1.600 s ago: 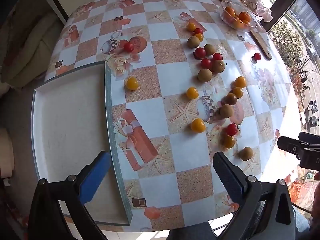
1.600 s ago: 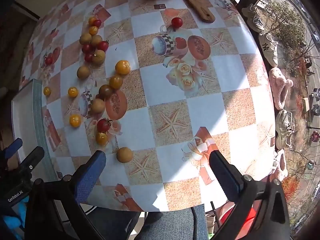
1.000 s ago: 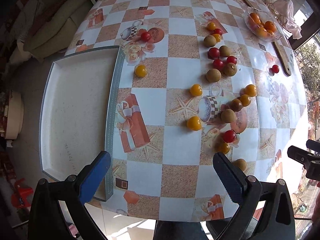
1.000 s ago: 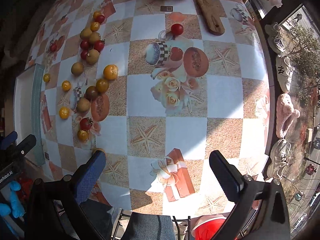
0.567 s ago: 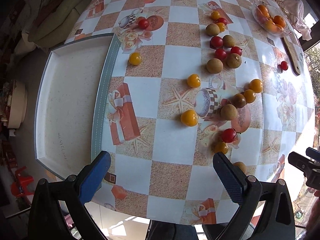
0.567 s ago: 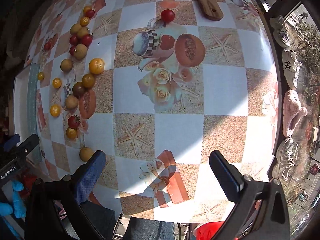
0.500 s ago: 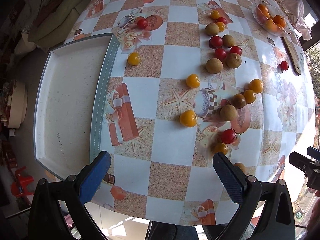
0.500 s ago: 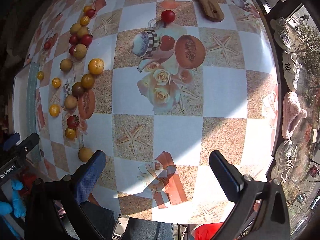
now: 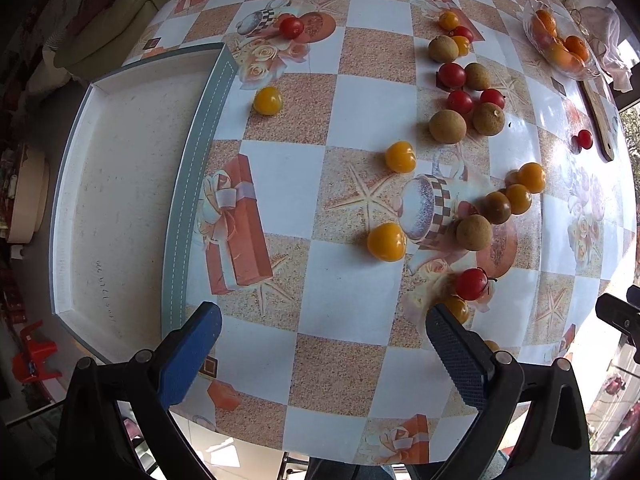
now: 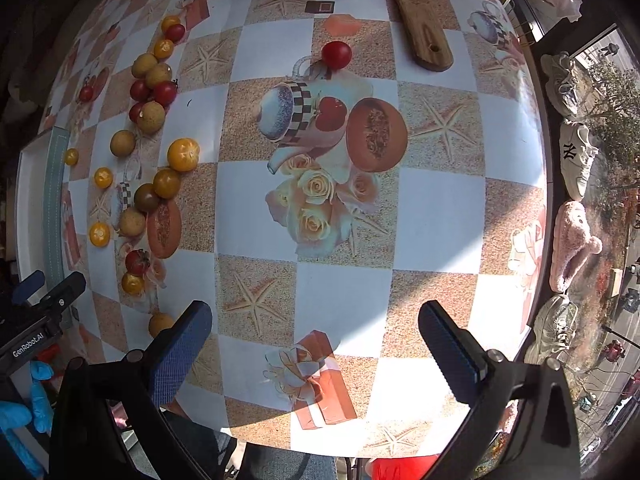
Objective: Organize fruits
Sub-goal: 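Move both tools toward the row of cherry tomatoes, then close the left tool on a yellow cherry tomato while the right tool grasps a red one, then carry both tomatoes over the white tray and open both tools to drop them, then move both open tools back over the tomato rows, then close the left tool on a red cherry tomato while the right tool grasps a yellow one, then carry both tomatoes into the white tray and open both tools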
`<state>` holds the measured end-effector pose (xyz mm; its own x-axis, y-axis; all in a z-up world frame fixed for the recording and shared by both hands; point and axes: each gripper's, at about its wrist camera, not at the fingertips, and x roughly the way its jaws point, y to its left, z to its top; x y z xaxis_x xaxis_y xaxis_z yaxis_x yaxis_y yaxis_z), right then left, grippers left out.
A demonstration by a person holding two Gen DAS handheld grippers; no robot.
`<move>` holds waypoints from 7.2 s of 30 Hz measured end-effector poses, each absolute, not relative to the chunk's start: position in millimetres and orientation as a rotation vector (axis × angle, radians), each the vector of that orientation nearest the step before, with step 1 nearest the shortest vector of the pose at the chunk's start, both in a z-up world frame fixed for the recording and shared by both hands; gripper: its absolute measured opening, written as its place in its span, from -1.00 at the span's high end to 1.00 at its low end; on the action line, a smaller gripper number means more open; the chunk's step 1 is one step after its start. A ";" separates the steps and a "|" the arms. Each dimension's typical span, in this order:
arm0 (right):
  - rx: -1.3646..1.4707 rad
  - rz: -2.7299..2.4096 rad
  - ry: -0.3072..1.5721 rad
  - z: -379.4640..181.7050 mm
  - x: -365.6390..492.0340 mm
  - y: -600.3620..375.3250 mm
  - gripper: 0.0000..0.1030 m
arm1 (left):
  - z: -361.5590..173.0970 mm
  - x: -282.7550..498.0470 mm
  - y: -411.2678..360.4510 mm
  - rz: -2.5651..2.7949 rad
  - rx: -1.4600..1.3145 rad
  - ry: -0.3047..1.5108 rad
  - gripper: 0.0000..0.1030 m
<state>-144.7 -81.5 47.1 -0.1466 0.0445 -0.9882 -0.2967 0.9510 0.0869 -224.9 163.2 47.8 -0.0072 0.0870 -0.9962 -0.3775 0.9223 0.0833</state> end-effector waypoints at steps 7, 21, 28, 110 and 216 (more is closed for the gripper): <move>-0.189 0.309 1.676 45.8 -138.1 -78.8 -1.00 | 33.4 -224.7 173.1 0.354 -0.206 1.528 -1.00; -0.143 0.278 1.562 42.6 -71.0 -64.0 -0.95 | 12.3 -198.4 159.4 0.330 -0.139 1.465 -0.76; -0.153 0.270 1.528 27.5 -34.9 -56.3 -0.63 | -0.4 -193.9 157.2 0.318 -0.165 1.483 -0.43; -0.230 0.656 1.489 60.7 -209.0 283.4 -0.58 | 29.9 -331.6 389.2 0.327 -0.220 1.392 -0.67; -0.103 0.612 1.599 68.8 -134.1 154.0 0.51 | 79.6 -264.4 341.6 0.363 -0.310 1.335 0.55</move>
<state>-134.1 154.0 68.8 -0.1399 0.2888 -0.9471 -0.4170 0.8504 0.3209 -264.4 341.6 79.7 0.1927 0.0784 -0.9781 -0.4273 0.9040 -0.0117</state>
